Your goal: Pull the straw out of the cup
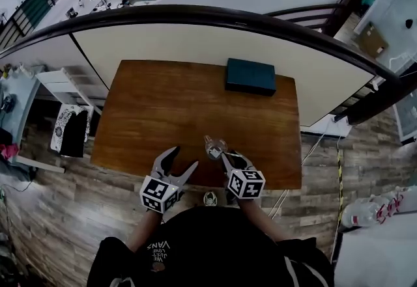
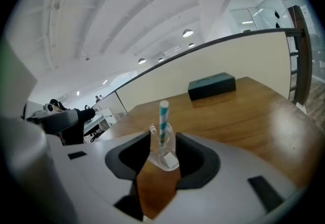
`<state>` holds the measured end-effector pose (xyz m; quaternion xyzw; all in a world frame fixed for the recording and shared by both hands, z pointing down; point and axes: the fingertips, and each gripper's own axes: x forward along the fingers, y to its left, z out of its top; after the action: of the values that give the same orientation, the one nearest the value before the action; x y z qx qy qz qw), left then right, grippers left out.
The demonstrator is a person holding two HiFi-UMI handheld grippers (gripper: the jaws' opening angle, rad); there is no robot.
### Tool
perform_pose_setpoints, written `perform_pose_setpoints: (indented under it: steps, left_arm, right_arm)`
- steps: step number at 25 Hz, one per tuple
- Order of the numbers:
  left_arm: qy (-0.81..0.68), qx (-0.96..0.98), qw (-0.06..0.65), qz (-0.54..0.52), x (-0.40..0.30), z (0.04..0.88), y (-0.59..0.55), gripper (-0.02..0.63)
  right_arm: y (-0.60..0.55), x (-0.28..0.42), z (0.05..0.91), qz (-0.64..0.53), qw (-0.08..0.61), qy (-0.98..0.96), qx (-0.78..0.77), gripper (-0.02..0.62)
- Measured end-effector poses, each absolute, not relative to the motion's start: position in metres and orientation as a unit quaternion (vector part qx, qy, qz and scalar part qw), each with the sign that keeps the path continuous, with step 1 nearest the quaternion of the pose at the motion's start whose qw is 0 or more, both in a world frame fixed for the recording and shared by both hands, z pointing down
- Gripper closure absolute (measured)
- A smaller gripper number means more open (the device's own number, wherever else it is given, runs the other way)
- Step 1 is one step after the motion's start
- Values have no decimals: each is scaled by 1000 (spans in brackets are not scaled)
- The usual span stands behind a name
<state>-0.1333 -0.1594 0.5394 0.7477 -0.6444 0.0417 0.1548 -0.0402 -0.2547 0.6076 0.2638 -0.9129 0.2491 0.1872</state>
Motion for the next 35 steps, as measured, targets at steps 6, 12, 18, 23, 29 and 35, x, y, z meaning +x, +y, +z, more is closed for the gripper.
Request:
perform_pose_setpoints:
  steps: [6,12,18,23,29,35]
  left_arm:
    - [-660,732,163,36,-132,545,-173,327]
    - [-673,720,165,33,-130,549,-181,327]
    - [-674,719,168,35,-133,546,-188,327]
    - [-652,738,171,34,-139,545,-195,327]
    - [-609,775,162,44,-155,543,-197,327]
    - [-569,808,149,45,-169,532,-199,327]
  right_arm:
    - [-273,-44,600,228,184,-924,247,557]
    - [-285,-55,579,221,168,-939,202,561]
    - [-288,-58,556,224,149,-946,182,561]
    - [-290,-60,550,223,144,-943,202,561]
    - [-285,-61,538,226,130,-930,260,561]
    - [-274,-58,527,223,117,-915,317,561]
